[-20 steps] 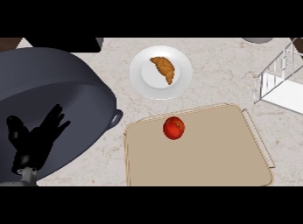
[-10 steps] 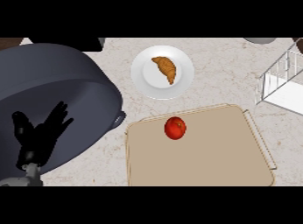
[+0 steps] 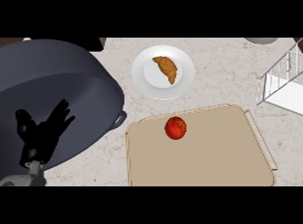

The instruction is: Pick the sweet potato from the tray and place it in the tiered shelf

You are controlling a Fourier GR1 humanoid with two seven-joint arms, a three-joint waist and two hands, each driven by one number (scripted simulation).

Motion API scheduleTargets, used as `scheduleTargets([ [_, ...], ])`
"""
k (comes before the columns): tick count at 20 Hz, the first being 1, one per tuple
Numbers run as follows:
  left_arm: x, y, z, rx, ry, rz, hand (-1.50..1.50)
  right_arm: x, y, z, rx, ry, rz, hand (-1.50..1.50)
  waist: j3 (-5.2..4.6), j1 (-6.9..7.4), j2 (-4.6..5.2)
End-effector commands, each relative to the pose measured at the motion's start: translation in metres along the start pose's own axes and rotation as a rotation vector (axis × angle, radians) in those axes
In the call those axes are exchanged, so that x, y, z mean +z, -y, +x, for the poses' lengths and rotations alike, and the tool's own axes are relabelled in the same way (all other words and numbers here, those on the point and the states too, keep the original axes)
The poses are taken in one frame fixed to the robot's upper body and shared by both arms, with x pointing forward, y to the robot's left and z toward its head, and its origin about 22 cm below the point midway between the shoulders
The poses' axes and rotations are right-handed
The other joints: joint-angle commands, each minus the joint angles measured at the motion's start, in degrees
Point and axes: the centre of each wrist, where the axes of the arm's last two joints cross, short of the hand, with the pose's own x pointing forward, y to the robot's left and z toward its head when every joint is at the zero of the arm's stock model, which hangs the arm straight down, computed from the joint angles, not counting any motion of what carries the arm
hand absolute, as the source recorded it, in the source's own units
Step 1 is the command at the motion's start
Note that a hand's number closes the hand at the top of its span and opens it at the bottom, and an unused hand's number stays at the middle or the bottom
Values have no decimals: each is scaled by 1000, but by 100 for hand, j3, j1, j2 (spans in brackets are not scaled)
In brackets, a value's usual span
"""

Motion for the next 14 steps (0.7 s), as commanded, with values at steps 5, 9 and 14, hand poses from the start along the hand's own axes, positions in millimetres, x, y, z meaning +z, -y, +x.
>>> scheduleTargets([
  [5,-14,-4,-16,18,-64,-11,0,-27,-14,-19,11,10,-18,150,-46,-35,50],
  [9,-12,9,-23,-13,-62,-14,0,-41,-47,-18,1,23,-28,150,-47,15,63],
  [14,-10,-8,-8,4,-59,1,0,-48,-38,-32,-5,65,-27,150,-44,-9,50],
])
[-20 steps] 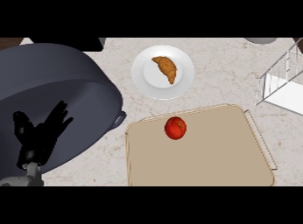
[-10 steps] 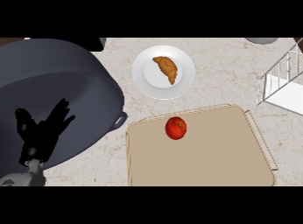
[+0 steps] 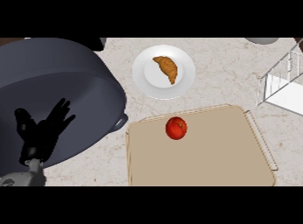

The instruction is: Pick the sweet potato from the tray and place it in the tiered shelf

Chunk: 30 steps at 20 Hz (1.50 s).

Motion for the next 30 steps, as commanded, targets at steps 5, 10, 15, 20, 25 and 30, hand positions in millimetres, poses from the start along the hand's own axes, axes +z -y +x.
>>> scheduleTargets([
  [5,-7,20,-21,0,-68,5,0,-7,3,-2,26,21,38,150,-45,-92,31],
  [10,-7,0,-15,-5,-63,3,0,-13,-8,-4,-151,-50,-59,150,-43,-80,43],
  [15,6,-5,-23,-1,-86,5,0,-13,1,2,-292,-70,-111,-150,-43,-95,10],
  [20,2,-15,-19,6,-79,1,0,-15,26,-2,-497,-94,-111,-150,-44,-75,21],
  [25,7,1,-22,6,-78,22,0,-11,50,-13,-673,-107,-183,-150,-42,-102,7],
  [30,9,-8,-37,5,-89,9,0,-1,88,-22,-656,-185,-395,-150,-47,-109,19],
])
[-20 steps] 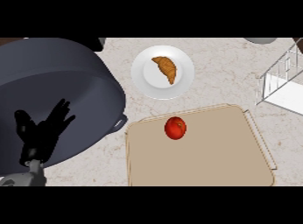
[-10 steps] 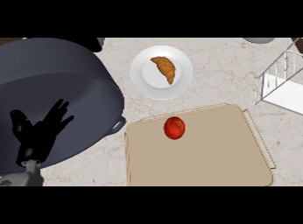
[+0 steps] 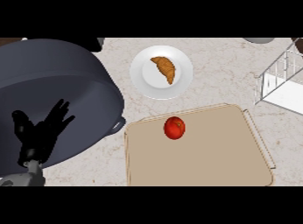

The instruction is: Pick the sweet potato from the tray and place it in the tiered shelf

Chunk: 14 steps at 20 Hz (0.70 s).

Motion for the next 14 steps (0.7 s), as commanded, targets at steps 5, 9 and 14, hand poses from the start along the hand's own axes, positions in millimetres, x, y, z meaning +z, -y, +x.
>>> scheduleTargets([
  [5,3,-3,-29,7,-81,12,0,0,83,-2,-32,-37,-281,-150,-34,-66,45],
  [9,-4,5,-10,1,-75,7,0,4,129,-5,-118,-79,-344,-150,-29,-64,47],
  [14,6,-2,-22,18,-83,13,0,17,185,-32,-120,-102,-290,-150,-21,-96,35],
])
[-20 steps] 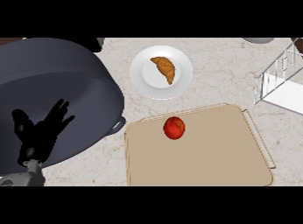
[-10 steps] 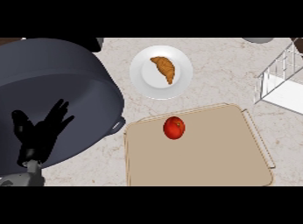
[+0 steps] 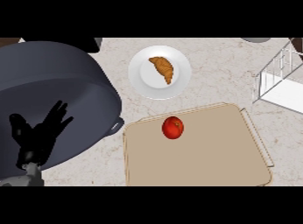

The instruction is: Pick the sweet potato from the tray and place it in the tiered shelf

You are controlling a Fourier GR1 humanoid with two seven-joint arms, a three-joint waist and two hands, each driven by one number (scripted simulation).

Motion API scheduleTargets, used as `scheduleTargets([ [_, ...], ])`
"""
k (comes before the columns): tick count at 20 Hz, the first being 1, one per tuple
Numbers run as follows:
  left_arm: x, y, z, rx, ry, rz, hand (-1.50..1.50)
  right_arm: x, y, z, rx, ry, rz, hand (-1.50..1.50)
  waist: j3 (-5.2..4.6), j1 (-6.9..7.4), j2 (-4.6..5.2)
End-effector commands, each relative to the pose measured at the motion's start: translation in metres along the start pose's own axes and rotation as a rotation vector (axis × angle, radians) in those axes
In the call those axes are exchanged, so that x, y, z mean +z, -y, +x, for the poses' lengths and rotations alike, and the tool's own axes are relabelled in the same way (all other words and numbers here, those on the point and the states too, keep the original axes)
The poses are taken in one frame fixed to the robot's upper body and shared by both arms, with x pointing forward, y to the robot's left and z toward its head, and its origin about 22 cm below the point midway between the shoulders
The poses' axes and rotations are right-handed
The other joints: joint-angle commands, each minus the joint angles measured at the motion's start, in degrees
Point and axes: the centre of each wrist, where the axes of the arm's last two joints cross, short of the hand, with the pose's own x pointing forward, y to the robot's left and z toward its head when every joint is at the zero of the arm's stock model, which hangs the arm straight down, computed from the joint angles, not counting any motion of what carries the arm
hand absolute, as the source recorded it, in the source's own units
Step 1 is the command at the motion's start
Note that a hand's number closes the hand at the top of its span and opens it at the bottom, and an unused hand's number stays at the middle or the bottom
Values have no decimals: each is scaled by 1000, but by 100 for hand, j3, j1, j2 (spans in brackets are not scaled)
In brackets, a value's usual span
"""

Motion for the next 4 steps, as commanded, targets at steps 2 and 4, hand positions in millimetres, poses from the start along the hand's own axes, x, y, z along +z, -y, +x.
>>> scheduleTargets([
  [2,6,2,-21,-4,-96,2,0,-3,56,-7,-28,5,11,-150,-27,-12,43],
  [4,1,8,-29,-11,-86,15,0,-2,65,-3,-18,8,42,-150,-35,-18,45],
])
